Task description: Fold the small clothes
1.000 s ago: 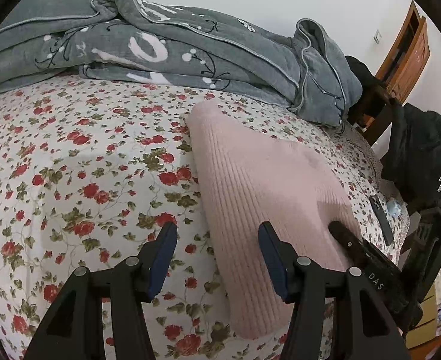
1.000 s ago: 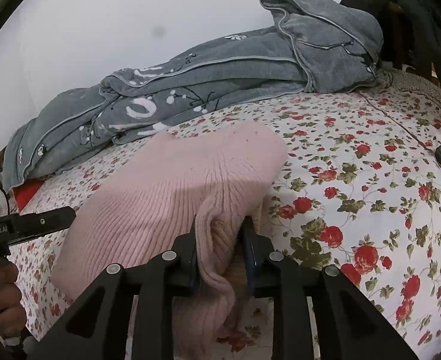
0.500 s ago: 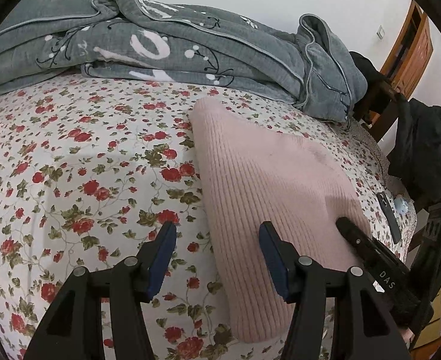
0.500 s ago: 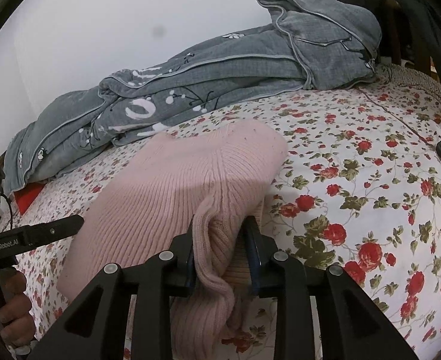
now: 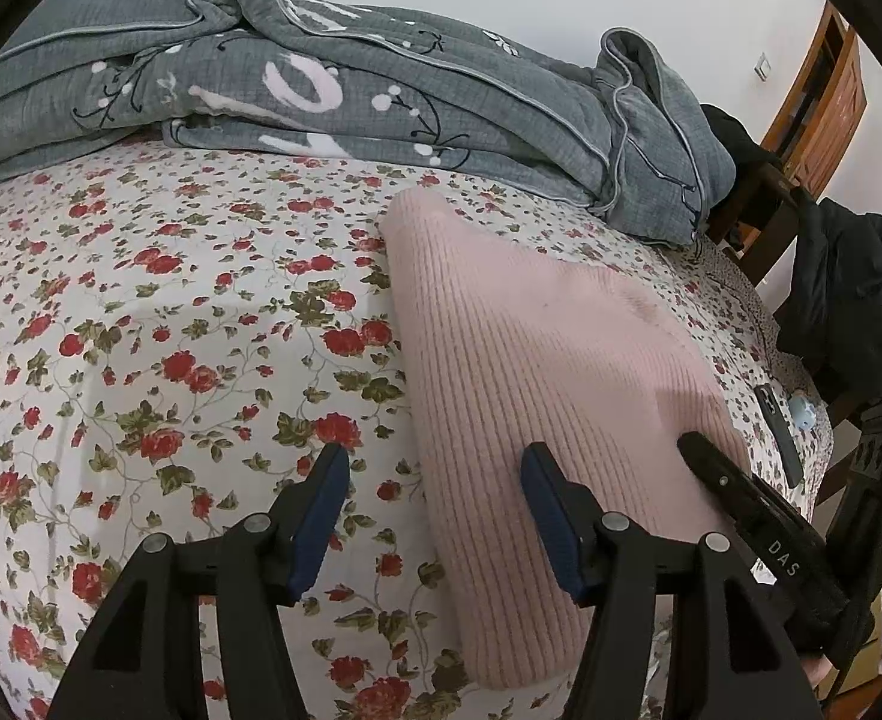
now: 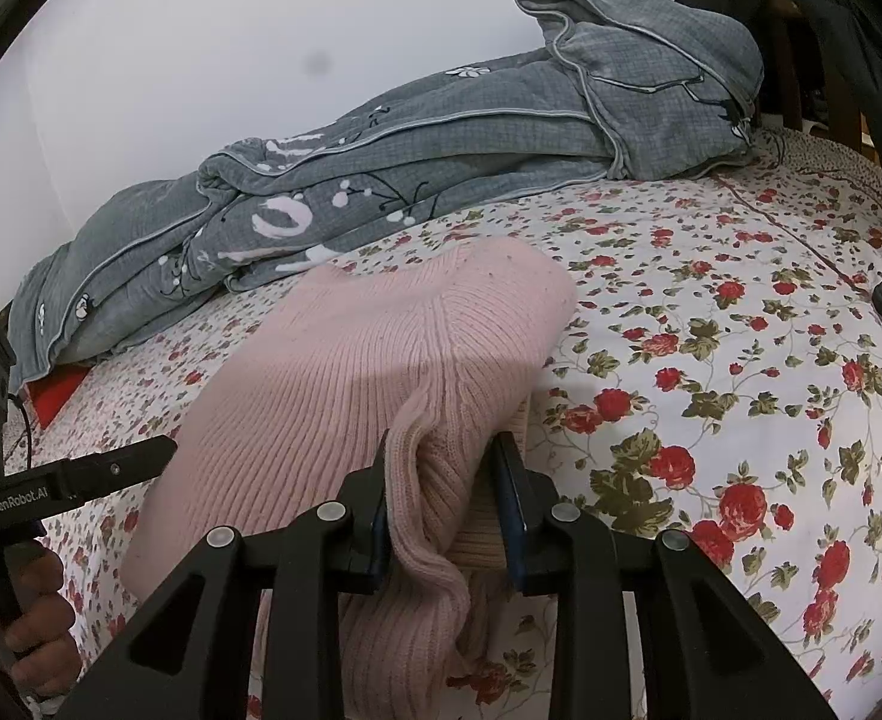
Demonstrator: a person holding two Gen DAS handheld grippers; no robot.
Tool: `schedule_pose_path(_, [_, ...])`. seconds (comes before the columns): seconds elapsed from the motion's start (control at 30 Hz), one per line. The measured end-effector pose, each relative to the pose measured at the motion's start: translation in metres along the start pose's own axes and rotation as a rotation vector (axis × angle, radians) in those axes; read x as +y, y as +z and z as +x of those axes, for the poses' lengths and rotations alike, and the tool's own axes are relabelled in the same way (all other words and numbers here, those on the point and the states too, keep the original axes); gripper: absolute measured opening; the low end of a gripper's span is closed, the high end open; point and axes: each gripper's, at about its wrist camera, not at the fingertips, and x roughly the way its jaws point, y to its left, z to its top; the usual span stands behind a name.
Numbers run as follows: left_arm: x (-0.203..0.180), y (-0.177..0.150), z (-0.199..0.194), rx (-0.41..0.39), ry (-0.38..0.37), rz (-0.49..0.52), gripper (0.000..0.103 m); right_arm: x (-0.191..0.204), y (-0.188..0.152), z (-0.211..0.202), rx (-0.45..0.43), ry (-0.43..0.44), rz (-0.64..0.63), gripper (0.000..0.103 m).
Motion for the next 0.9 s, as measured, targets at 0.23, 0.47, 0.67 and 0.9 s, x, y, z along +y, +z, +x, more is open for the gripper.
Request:
schedule_pose_path(0.23, [0.001, -0.001, 0.001, -0.001, -0.007, -0.007, 0.059, 0.0, 0.0, 0.0, 0.001, 0.0, -0.002, 0.031])
schedule_pose_path(0.47, [0.003, 0.004, -0.008, -0.048, -0.056, -0.006, 0.059, -0.022, 0.002, -0.002, 0.026, 0.033, 0.055, 0.052])
schedule_pose_path(0.67, [-0.008, 0.014, 0.002, -0.026, -0.073, 0.053, 0.059, -0.033, 0.007, -0.012, 0.026, 0.118, 0.091, 0.052])
schedule_pose_path(0.9, [-0.004, 0.031, 0.031, 0.057, -0.137, 0.026, 0.059, -0.029, 0.035, -0.005, 0.014, 0.139, 0.113, 0.052])
